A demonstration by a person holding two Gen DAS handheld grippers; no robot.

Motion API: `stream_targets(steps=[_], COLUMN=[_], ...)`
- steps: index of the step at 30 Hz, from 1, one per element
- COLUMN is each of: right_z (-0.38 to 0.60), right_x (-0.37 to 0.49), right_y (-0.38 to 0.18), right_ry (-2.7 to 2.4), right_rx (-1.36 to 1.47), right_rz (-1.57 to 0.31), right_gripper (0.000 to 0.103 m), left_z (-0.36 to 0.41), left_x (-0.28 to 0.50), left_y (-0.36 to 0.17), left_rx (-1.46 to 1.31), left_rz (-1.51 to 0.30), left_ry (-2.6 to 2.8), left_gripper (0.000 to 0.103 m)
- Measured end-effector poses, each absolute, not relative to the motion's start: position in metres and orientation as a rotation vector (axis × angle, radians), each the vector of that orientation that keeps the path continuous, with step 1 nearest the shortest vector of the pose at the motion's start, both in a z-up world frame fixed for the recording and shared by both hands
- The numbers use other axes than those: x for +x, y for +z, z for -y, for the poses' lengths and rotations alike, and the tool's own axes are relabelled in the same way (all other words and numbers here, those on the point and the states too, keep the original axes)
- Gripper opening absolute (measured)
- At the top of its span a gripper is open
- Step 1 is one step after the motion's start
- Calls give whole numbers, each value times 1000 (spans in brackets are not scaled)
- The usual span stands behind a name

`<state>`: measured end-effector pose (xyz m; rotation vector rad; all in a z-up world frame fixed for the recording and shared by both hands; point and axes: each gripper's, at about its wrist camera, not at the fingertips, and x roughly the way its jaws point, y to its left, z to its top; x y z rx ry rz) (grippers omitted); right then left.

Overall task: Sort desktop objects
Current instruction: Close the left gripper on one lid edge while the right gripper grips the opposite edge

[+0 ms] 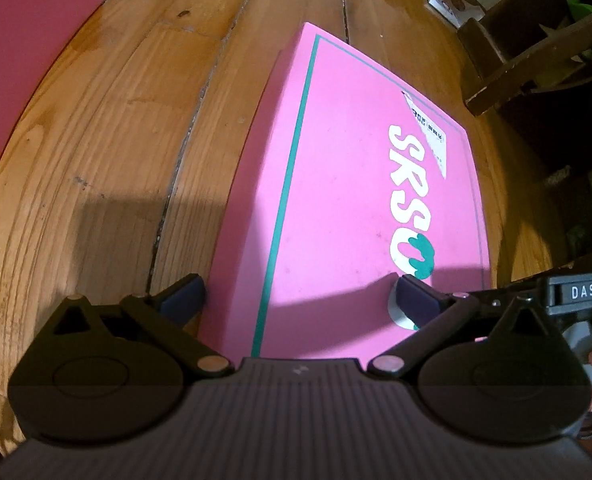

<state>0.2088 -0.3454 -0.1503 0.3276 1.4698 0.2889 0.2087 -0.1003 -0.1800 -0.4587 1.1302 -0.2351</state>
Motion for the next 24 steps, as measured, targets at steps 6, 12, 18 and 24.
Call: stream_targets(steps=[6, 12, 18, 24], right_z=[346, 348, 347, 346], right_x=[205, 197, 191, 185], right_y=[-142, -135, -124, -118], right_ry=[287, 268, 267, 276], right_rx=[319, 334, 316, 295], right_rz=[-1460, -1465, -1472, -1491], right_gripper=[103, 103, 102, 102], left_z=[97, 98, 94, 96], left_x=[205, 198, 196, 192], left_y=[-180, -178, -178, -175], left_rx=[-437, -426, -451, -407], left_rz=[-1116, -1094, -1105, -1094], left_ry=[-242, -240, -245, -251], left_gripper=[103, 103, 103, 103])
